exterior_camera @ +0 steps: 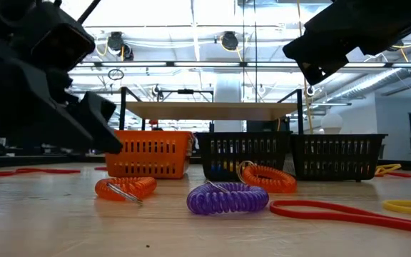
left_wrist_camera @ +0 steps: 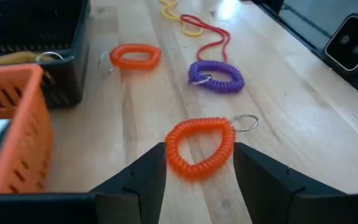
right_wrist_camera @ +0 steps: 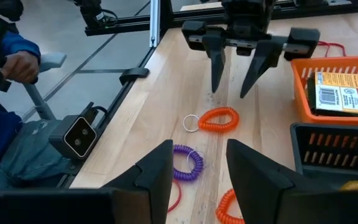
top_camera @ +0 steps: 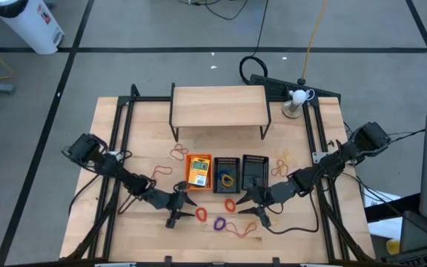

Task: Pick & Place Office Desk Supplies
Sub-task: Put the orange spring keychain into the left black bin

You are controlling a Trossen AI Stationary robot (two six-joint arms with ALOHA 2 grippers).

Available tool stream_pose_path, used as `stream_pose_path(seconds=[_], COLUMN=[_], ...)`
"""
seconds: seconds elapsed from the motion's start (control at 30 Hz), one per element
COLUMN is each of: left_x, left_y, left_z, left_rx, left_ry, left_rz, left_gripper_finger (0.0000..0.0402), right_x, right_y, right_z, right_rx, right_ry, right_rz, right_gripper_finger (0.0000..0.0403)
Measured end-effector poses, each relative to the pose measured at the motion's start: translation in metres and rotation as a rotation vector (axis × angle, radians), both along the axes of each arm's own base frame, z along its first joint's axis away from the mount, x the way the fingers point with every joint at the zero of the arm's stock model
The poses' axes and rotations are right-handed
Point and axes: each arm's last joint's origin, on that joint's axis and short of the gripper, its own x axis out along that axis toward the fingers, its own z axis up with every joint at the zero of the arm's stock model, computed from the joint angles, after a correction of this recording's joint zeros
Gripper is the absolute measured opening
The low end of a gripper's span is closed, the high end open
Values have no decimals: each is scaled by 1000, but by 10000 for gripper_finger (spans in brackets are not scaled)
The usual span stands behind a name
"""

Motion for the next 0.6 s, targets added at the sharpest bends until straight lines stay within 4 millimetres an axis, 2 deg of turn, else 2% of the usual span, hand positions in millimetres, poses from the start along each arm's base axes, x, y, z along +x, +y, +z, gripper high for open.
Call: stream_pose_path(seconds=[0.3,0.6], left_x=[5,4], left_y=[-2,0], left_z=[-26,-38], left_rx=[-67,-75], left_ry=[-10,30], left_rz=[-17,-12], left_gripper_finger=[132,127], right_x=[0,0], right_y=[0,-1], right_z=[0,0], right_rx=[-6,-6], right_ry=[3,2], right_rz=[1,-2], right_gripper_finger=[139,139])
